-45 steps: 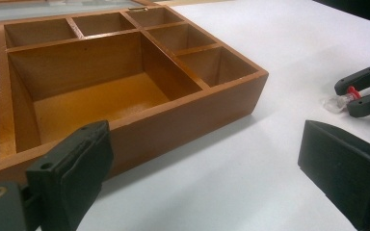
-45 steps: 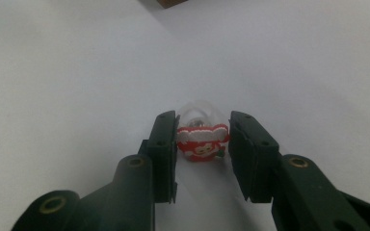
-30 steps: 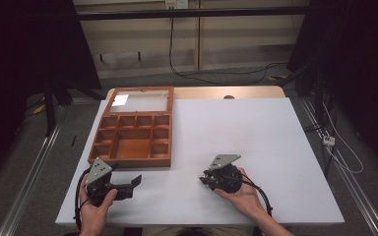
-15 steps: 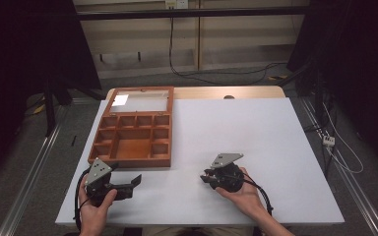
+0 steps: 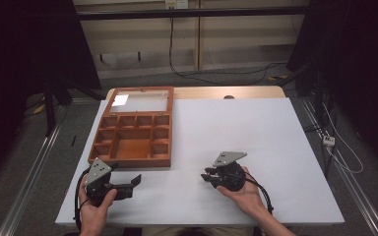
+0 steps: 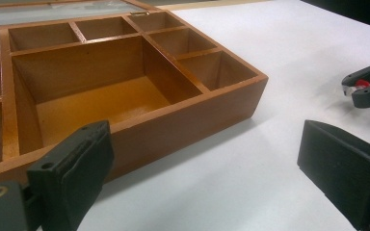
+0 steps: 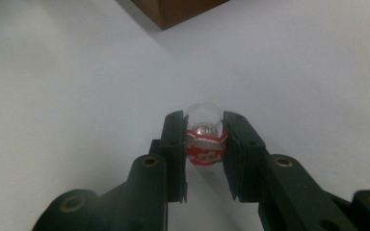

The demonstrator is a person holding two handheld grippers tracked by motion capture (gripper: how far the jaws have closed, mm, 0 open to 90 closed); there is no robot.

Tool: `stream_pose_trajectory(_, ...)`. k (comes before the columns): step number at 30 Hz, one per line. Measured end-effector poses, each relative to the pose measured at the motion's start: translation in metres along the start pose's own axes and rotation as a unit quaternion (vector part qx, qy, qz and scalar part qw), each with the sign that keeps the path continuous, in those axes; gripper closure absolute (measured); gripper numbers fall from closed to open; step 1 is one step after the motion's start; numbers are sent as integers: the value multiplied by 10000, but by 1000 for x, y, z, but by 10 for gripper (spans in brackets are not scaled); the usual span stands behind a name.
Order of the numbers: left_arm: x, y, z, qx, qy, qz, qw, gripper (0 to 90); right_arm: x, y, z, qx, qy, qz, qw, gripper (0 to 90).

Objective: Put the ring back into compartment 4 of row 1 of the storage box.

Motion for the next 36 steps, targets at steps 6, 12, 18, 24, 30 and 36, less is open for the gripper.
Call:
stream_pose_trajectory(6,-1,0,1,-21,3,7,10000,54,-2,4,5,-119,33,-6,9999,718)
stream_pose_trajectory(12,0,0,0,-13,4,11,10000,54,-3,6,8,-170,9,18,9999,718)
stream_pose_trajectory(18,0,-1,0,-5,50,15,10000,53,-5,9,14,-252,-10,56,9997,719)
stream_pose_trajectory(24,-1,-3,0,-4,39,-3,10000,53,-5,13,23,-345,11,126,9993,719)
stream_pose_trajectory(30,0,-1,0,-16,32,21,10000,53,-5,15,28,-405,-54,178,9990,719)
stream_pose_trajectory(36,0,-2,0,2,44,-8,10000,53,-8,18,33,-474,-38,136,9988,719)
Point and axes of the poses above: each handheld gripper's, and its own axes: y roughly backward along the jaws, z roughly out of its top, x roughly to its left, the point moved 8 cm from there along -y, roughly forward along the jaws, and after that the axes turned 7 degrees about -z, right-handed, at the moved point
